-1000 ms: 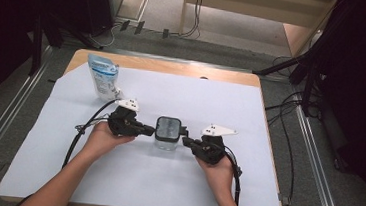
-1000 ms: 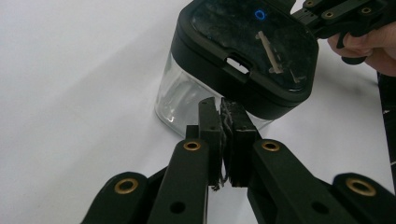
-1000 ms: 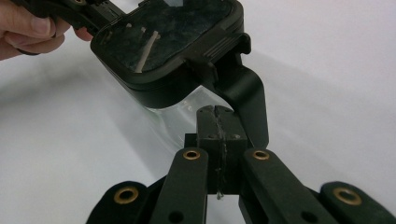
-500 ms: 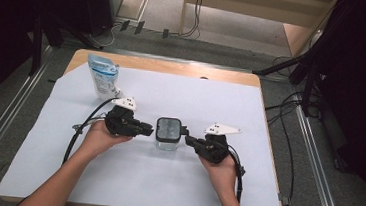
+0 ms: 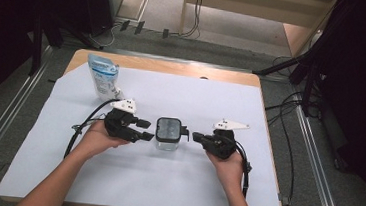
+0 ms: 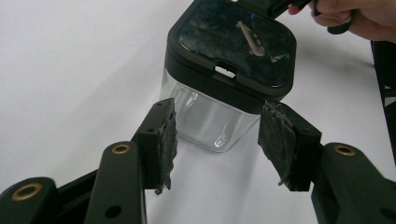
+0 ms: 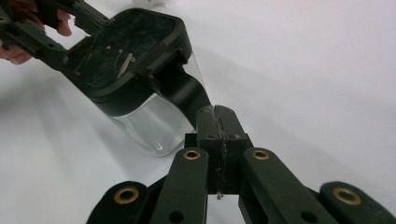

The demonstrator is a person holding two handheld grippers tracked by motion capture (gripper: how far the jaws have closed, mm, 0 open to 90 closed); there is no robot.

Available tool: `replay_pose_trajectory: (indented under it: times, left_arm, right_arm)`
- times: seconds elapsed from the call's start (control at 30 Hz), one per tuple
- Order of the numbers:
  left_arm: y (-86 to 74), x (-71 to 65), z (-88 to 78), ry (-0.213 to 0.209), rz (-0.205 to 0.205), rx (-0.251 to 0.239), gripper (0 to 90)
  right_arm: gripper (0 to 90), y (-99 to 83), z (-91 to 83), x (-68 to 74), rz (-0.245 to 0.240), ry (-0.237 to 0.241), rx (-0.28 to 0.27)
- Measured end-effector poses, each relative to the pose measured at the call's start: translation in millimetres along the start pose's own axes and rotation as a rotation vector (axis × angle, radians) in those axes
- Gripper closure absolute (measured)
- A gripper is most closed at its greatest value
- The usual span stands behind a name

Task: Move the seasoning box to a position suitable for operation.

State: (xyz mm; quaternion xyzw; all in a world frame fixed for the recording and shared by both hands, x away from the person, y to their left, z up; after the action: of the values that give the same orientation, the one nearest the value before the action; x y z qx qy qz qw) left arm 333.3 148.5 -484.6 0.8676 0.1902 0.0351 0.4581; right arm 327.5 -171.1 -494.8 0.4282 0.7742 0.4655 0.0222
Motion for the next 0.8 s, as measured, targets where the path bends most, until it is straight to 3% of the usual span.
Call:
replay_pose_trajectory:
  times: [0.17, 0.23, 0.27, 0.37, 0.47, 0.63, 0.8]
  left_arm:
    - [1.9, 1.7, -0.7, 0.0, 0.06, -0.03, 43.8]
    - [2.0, 2.8, -1.7, -0.069, 0.054, -0.054, 37.6]
    - [2.2, 2.6, -1.1, -0.078, 0.053, -0.056, 31.9]
    - [5.0, 1.3, 2.4, -0.086, 0.069, -0.027, 19.4]
    - [8.3, 1.2, 7.9, -0.067, 0.085, 0.0, 16.2]
    - [9.7, 2.6, 16.7, -0.09, 0.101, 0.02, 16.1]
    - [10.5, 5.2, 22.1, -0.077, 0.121, 0.045, 14.2]
  right_arm:
    - [90.0, 0.1, 7.7, -3.2, 0.011, -0.004, 0.02]
    - [90.0, -0.3, 9.2, -4.1, 0.015, -0.01, 0.02]
    - [90.0, -0.4, 9.3, -4.7, 0.015, -0.014, 0.021]
    - [90.0, -0.5, 9.0, -5.6, 0.018, -0.01, 0.026]
    - [90.0, -0.9, 10.4, -5.1, 0.011, -0.007, 0.036]
    - [90.0, -2.0, 13.0, -5.8, 0.013, 0.009, 0.054]
    - [90.0, 0.2, 15.2, -5.3, 0.005, 0.014, 0.054]
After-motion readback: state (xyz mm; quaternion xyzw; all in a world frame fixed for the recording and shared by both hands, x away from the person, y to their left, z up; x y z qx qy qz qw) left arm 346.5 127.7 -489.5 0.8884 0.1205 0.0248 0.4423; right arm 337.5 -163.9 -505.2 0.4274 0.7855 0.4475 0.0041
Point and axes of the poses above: each handheld gripper's, and its own axes: z roughly forward along the jaws, y roughly out of its top, x roughly to its left, the point moved 1 cm from there along z, roughly forward along the jaws, and after that the axes turned 8 degrees about z, right-handed, at the moved point
